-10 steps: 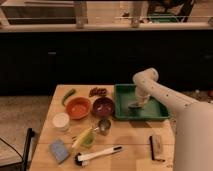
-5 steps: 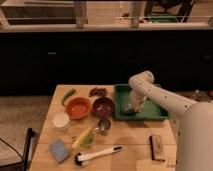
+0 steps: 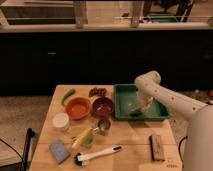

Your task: Wipe tray with towel

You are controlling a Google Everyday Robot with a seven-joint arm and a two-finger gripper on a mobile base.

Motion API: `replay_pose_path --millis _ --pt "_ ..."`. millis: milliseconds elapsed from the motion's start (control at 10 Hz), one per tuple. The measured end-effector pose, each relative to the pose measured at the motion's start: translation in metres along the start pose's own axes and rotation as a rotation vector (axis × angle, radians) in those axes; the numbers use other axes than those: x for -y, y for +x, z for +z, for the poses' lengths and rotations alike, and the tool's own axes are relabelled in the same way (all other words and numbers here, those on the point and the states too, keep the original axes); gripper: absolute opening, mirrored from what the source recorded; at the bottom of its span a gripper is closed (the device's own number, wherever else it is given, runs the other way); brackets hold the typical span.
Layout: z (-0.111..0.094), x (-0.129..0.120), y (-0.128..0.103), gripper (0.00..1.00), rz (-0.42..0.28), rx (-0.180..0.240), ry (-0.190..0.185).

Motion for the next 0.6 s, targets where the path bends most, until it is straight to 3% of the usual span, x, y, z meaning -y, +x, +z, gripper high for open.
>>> replay_pose_path --millis 200,600 --pt "-0.007 0.008 0.018 0.0 0.078 -0.022 0.041" --pt "-0.008 0.037 0.02 0.0 0.164 -0.032 0.128"
